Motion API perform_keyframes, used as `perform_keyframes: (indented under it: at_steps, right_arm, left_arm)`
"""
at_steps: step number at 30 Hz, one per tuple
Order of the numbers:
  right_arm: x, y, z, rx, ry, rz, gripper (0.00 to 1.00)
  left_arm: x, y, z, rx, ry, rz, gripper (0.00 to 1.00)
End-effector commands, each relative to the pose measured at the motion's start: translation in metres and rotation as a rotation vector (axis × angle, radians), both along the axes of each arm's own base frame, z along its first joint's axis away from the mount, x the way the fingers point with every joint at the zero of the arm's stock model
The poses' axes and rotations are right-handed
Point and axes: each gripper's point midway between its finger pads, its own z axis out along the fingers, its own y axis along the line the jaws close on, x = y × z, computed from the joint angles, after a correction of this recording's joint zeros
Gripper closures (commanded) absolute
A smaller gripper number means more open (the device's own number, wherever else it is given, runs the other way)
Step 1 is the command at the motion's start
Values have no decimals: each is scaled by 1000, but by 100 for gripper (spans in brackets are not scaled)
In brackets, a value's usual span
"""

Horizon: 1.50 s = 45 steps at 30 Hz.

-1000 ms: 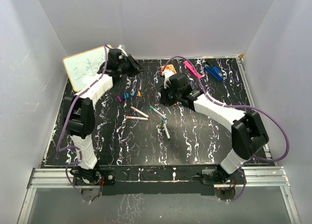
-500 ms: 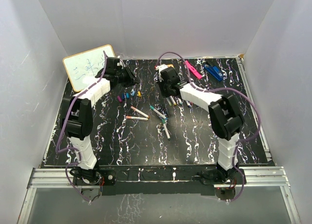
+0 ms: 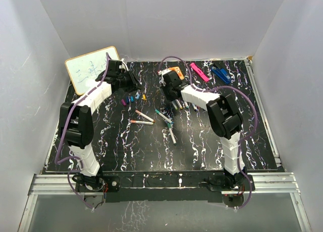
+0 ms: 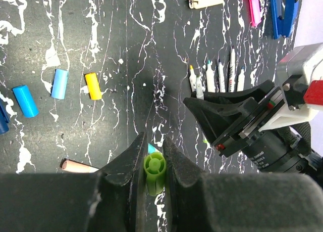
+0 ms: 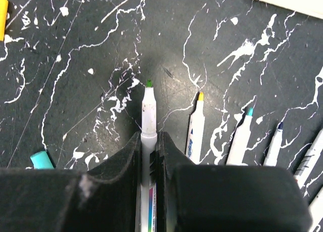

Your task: Open the pen caps

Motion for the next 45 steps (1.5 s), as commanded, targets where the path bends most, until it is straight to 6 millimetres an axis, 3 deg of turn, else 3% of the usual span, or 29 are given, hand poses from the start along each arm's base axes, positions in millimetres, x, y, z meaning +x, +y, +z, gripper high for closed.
perform_keyframes:
  at_steps: [1, 13, 23, 27, 30, 36, 41, 45]
  right_arm:
    - [23, 6, 17, 30, -66, -1, 100]
    - [23, 7, 5, 45, -29, 4, 100]
    - [17, 9, 1, 69, -1, 12, 66]
    - [19, 10, 5, 76, -7, 12, 63]
    - [23, 10, 23, 88, -46, 8, 61]
    - [32, 10, 91, 138, -186, 2, 48]
    - [20, 3, 128, 168, -230, -4, 47]
    - [3, -3, 141, 193, -235, 2, 45]
  left_arm:
    - [-7, -4, 9, -2, -2, -40, 100]
    - [-2, -17, -1, 31, 20, -78, 100]
    - [2, -28, -17, 98, 43, -112, 100]
    - [7, -31, -18, 123, 39, -119, 100]
    - [12, -32, -23, 166, 44, -124, 100]
    - [24, -33, -47, 259, 79, -133, 100]
    - [27, -34, -68, 301, 118, -140, 100]
    - [27, -31, -80, 337, 142, -131, 100]
